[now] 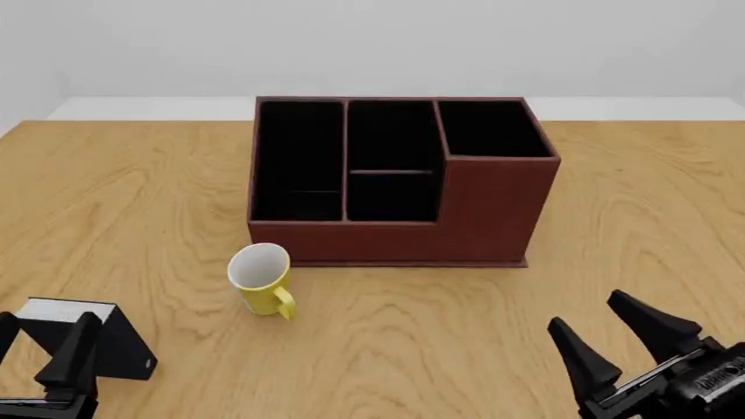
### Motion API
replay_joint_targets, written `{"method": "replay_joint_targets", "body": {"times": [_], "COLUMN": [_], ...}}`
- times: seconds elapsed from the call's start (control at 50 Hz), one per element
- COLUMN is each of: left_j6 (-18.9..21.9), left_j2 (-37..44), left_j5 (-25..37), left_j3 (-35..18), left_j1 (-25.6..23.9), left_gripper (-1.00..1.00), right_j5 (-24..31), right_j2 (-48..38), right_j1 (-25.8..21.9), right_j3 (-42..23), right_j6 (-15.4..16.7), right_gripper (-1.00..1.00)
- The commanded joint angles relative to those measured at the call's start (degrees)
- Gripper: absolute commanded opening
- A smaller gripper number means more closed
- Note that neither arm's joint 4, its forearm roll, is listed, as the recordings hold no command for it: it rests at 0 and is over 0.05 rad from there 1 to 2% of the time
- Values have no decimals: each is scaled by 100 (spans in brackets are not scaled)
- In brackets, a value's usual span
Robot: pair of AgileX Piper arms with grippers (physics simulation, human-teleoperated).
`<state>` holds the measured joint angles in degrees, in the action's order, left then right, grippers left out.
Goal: Pick up the yellow and white mug and place it to the right of the caddy.
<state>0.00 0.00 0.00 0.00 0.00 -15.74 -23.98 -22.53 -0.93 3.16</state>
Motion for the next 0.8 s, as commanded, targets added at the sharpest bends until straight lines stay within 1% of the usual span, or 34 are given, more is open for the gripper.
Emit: {"method": "replay_joint_targets", "body": {"times": [0.02, 0.06, 0.26, 0.58, 0.68, 0.8], "left_j6": [0, 0, 0, 0, 0, 0], "left_j2": [0, 0, 0, 0, 0, 0], "left_j5": [0, 0, 0, 0, 0, 0], "left_j3": [0, 0, 0, 0, 0, 0], "left_j1": [0, 0, 0, 0, 0, 0], "left_gripper": [100, 100, 100, 100, 100, 100], "right_j5": [-1046, -1272, -1735, -2846, -2974, -3290], "right_j2": [-1167, -1414, -1997, -3296, -3506, -3963], "right_j1": [-453, -532, -810, -1184, -1326, -1451], "right_j3": [17, 35, -37, -184, -278, -387], "right_j6": [102, 125, 168, 206, 255, 265], "right_gripper": [100, 100, 100, 100, 100, 100]}}
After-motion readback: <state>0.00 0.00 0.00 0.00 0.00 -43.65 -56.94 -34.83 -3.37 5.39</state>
